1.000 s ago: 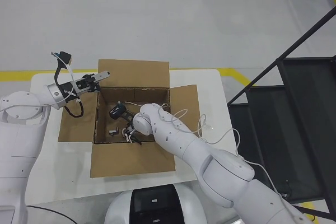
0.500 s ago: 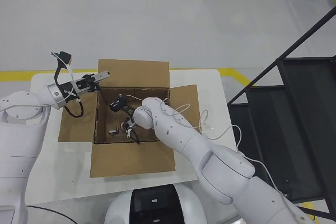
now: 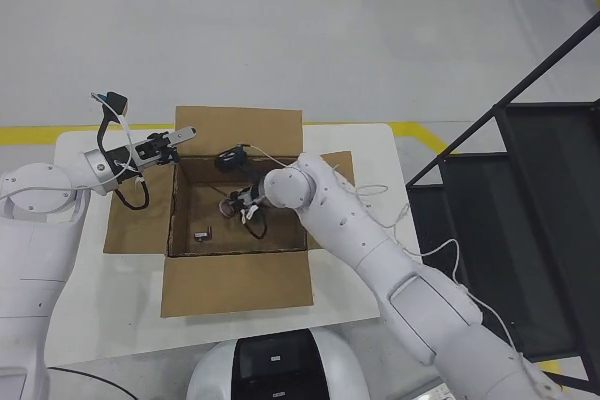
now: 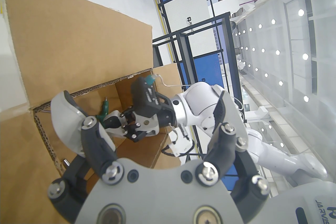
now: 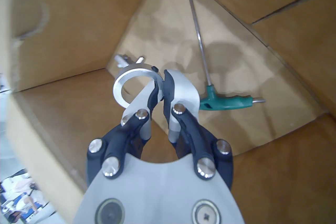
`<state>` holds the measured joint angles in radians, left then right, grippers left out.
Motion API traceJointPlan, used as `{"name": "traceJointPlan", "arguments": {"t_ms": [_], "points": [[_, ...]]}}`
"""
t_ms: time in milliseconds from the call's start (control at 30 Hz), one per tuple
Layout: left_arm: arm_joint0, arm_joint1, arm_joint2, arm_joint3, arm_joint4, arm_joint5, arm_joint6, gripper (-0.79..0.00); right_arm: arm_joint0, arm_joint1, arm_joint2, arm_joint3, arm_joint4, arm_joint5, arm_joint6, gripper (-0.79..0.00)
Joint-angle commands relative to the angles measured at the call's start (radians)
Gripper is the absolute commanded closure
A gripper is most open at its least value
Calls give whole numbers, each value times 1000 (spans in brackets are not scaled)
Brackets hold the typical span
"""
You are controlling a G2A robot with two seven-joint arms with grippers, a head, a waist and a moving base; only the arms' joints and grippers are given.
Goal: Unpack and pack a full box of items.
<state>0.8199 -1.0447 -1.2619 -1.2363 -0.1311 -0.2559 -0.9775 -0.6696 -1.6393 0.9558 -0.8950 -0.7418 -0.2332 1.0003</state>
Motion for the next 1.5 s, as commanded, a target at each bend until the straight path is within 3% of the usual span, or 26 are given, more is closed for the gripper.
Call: {"name": "traceJointPlan", "arguments": {"t_ms": [0, 200, 467, 733, 1467], "points": [[0, 0, 0, 0, 0, 0, 0, -785, -73, 30, 72, -158, 22, 5, 77, 0], [0, 0, 0, 0, 0, 0, 0, -785, -287, 89, 228, -556, 74, 47, 225, 0], [0, 0, 0, 0, 0, 0, 0, -785, -447, 128, 401, -792, 225, 110, 226, 0], [0, 0, 0, 0, 0, 0, 0, -785, -586, 148, 468, -874, 407, 164, 222, 0], [0, 0, 0, 0, 0, 0, 0, -785, -600, 154, 480, -879, 408, 158, 209, 0]]}}
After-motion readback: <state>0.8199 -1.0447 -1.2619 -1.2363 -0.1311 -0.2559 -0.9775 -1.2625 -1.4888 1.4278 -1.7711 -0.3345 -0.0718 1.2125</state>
